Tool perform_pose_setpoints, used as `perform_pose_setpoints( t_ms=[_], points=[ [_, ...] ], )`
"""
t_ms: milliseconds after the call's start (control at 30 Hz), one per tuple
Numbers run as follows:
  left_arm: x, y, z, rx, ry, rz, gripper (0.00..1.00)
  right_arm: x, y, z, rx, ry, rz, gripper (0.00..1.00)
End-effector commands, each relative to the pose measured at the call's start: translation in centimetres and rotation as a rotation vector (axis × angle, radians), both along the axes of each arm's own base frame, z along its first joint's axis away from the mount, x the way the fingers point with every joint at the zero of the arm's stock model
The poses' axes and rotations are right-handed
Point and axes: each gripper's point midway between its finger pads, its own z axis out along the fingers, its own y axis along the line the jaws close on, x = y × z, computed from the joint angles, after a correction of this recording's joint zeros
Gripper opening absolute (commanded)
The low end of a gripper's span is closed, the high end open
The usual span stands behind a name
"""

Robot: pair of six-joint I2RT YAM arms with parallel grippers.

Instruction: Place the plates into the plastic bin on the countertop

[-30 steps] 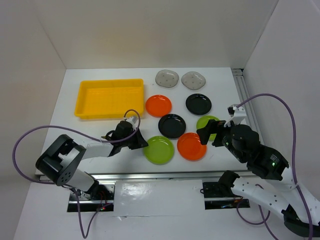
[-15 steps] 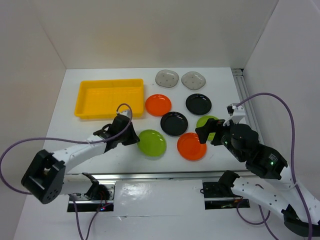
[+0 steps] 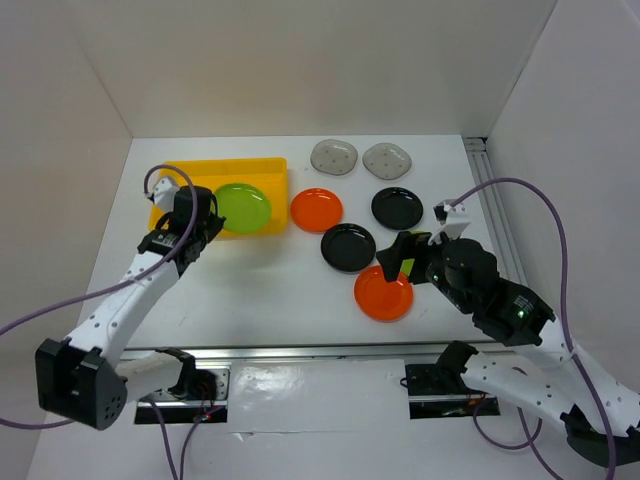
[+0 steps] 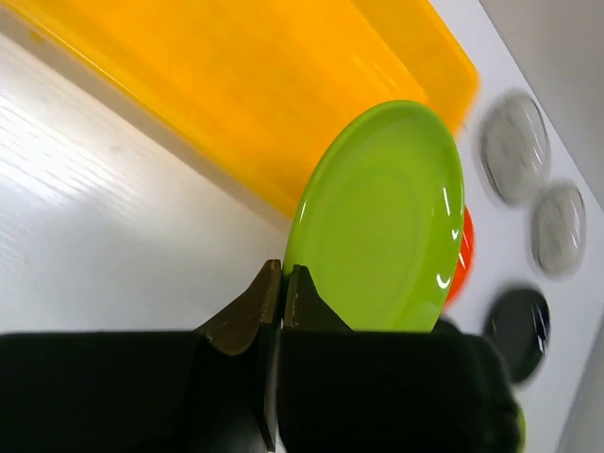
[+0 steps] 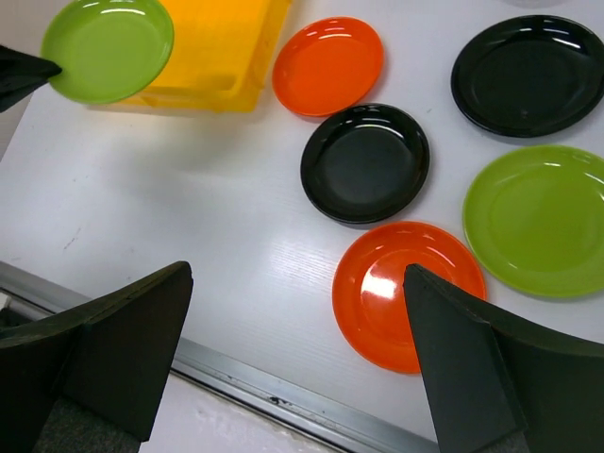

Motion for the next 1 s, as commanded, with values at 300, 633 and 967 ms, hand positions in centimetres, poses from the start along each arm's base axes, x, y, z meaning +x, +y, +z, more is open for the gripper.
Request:
perform_pose_setpoints(
  t_ms=[300, 633, 967],
  points=[
    [13.6, 8.5, -6.2, -0.158, -0.083, 0.142, 0.0, 0.5, 4.7, -0.4, 0.145, -0.042, 0.144, 1.0],
    [17.3, 7.6, -10.0, -0.122, 0.052, 0.057, 0.0, 1.4, 6.4, -2.9, 0.125, 0.009, 0.168, 1.0],
    [17.4, 7.2, -8.9, -0.166, 0.085, 0.043, 0.68, 1.6, 7.1, -2.6, 0.128, 0.015, 0.185, 1.0]
  ],
)
